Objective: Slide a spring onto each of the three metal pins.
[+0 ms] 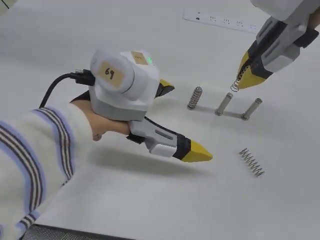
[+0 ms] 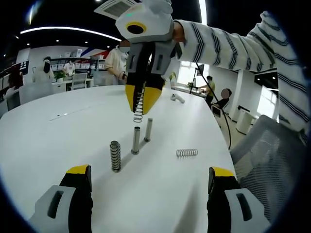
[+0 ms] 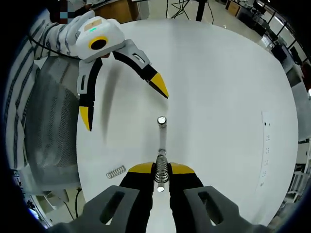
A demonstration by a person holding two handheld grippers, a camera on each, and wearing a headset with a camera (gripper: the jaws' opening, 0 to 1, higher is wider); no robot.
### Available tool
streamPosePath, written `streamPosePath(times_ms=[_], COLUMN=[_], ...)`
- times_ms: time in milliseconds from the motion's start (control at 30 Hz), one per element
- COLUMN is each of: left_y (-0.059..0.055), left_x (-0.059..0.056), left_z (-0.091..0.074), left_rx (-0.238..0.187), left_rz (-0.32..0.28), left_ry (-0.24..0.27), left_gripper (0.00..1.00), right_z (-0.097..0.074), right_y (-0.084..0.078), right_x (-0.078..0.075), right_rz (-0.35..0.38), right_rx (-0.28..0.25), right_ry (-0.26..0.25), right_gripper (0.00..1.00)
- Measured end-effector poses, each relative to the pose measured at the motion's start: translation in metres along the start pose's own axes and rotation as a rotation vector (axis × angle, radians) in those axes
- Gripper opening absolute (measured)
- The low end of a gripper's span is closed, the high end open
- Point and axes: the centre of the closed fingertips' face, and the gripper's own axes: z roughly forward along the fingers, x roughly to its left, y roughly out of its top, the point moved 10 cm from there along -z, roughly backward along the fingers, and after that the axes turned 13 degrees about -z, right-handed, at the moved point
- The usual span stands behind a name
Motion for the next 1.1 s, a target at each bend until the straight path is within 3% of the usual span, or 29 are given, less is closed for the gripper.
streamPosePath(times_ms=[667, 1100], left_y=[0.003, 0.003], left_x=[0.001, 0.004], left_z=[-0.003, -0.006], left_rx=[-0.007, -0.012], left_rz=[0.031, 0.021], left_ry=[0.029, 0.058], left_gripper=[0.94, 0.93], right_z=[0.020, 0.048], right_y=[0.000, -0.002], right_x=[0.001, 0.004], right_rz=[0.010, -0.007], right_rx=[0.020, 0.065], right_ry=[0.012, 0.006], right_gripper=[0.08, 0.08])
